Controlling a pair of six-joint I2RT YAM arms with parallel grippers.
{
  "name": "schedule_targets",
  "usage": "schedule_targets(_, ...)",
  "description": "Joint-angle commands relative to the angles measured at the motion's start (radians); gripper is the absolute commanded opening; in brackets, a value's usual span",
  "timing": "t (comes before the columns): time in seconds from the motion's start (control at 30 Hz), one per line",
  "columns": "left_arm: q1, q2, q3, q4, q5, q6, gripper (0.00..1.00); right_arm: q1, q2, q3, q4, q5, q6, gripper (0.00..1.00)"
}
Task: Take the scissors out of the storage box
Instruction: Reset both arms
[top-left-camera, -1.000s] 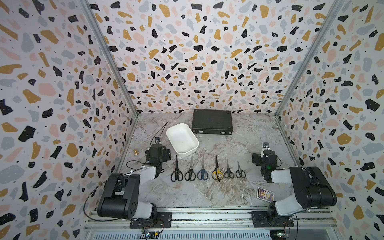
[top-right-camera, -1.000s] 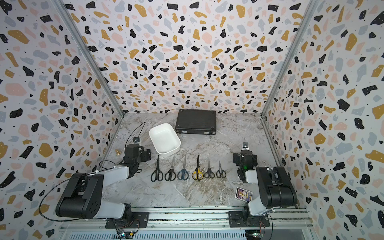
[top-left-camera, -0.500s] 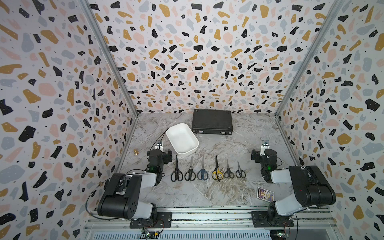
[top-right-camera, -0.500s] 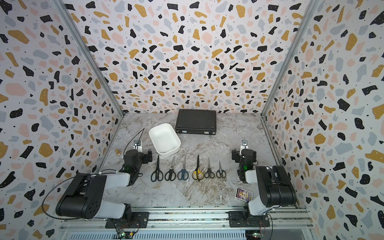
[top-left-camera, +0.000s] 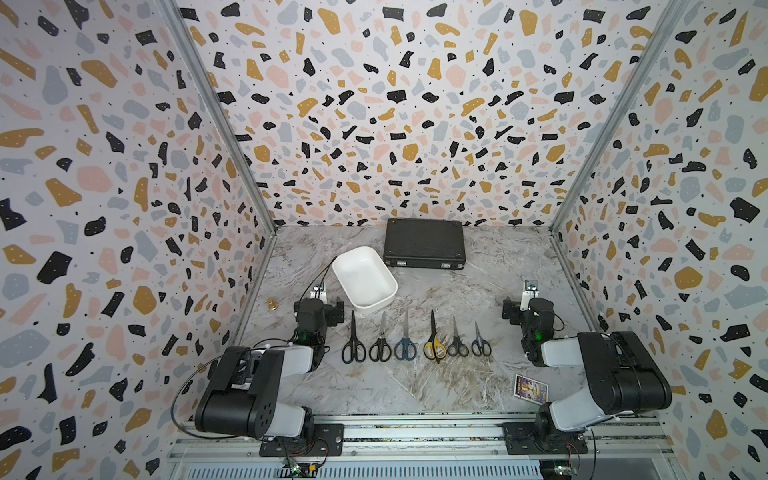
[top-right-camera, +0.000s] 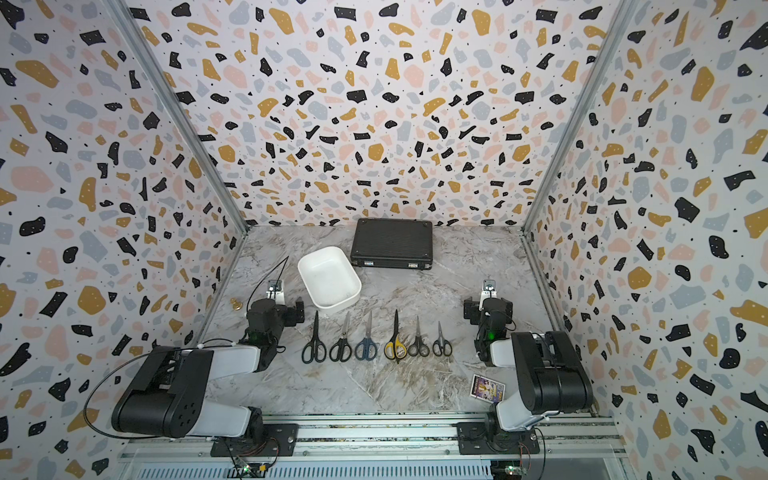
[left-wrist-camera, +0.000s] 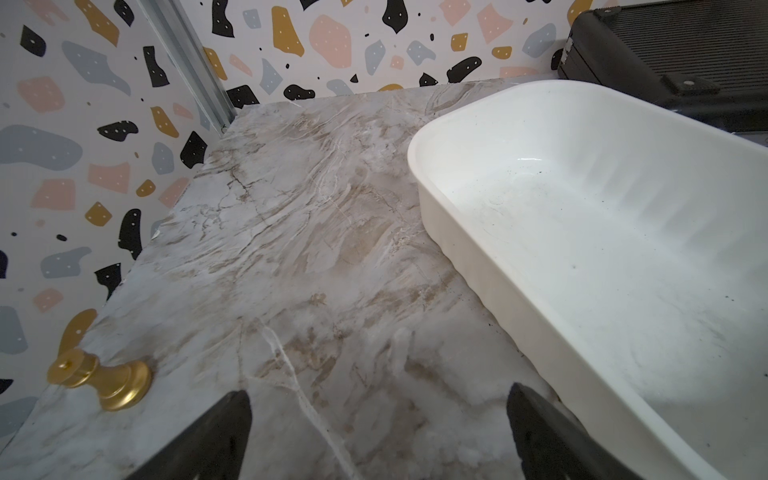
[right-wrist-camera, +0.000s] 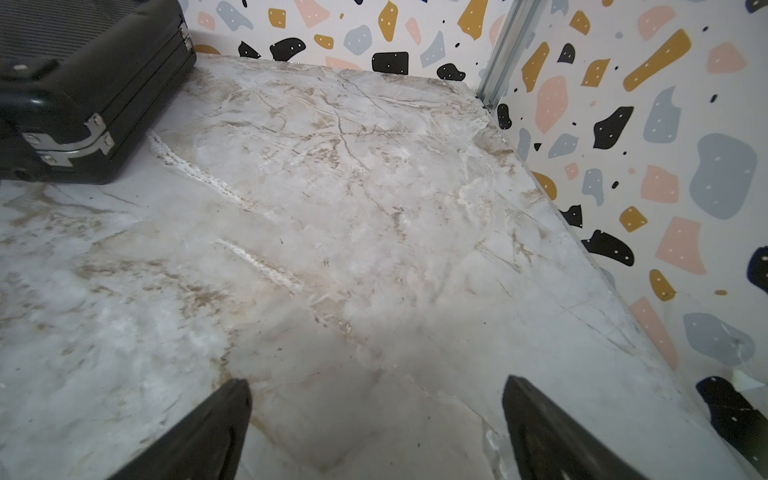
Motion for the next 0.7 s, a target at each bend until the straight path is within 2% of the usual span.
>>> schedule_targets(0.0, -0.003, -0.021, -0.027, 0.084, -0.127, -0.049, 1.0, 0.001, -0.014, 0.012, 0.015, -0.002, -0.006, 1.0)
schedule_targets(0.03, -0.003, -0.032, -0.043, 0.102, -0.168, -0.066, 1.0, 0.0, -0.014, 0.012, 0.015, -0.001, -0.006, 1.0)
schedule_targets(0.07, -0.003, -0.038, -0.047, 0.104, -0.119, -0.044, 1.0, -0.001, -0.014, 0.011, 0.015, -0.001, -0.007, 1.0)
schedule_targets(0.1, -0.005, -0.018, -0.024, 0.089, 0.048, 0.033, 1.0, 0.0, -0.014, 0.011, 0.015, -0.001, -0.006, 1.0)
schedule_targets(0.13, -0.015, 0.002, -0.013, 0.094, 0.11, 0.076, 1.0, 0.001, -0.014, 0.011, 0.015, -0.002, -0.006, 1.0)
schedule_targets(0.17, -0.015, -0.009, -0.039, 0.129, 0.041, 0.032, 1.0, 0.001, -0.013, 0.011, 0.015, -0.002, -0.006, 1.0)
schedule_targets(0.2, -0.015, -0.014, -0.044, 0.131, -0.102, -0.029, 1.0, -0.001, -0.013, 0.013, 0.015, -0.002, -0.006, 1.0)
schedule_targets(0.23, -0.007, -0.018, -0.05, 0.133, -0.178, -0.067, 1.0, 0.0, -0.012, 0.012, 0.015, -0.002, -0.006, 1.0)
schedule_targets(0.33, -0.006, 0.001, 0.01, 0.054, 0.048, 0.032, 1.0, 0.001, -0.012, 0.011, 0.015, -0.002, -0.007, 1.0)
schedule_targets(0.67, -0.005, -0.002, 0.0, 0.065, 0.03, 0.017, 1.0, 0.001, -0.014, 0.012, 0.015, -0.003, -0.006, 1.0)
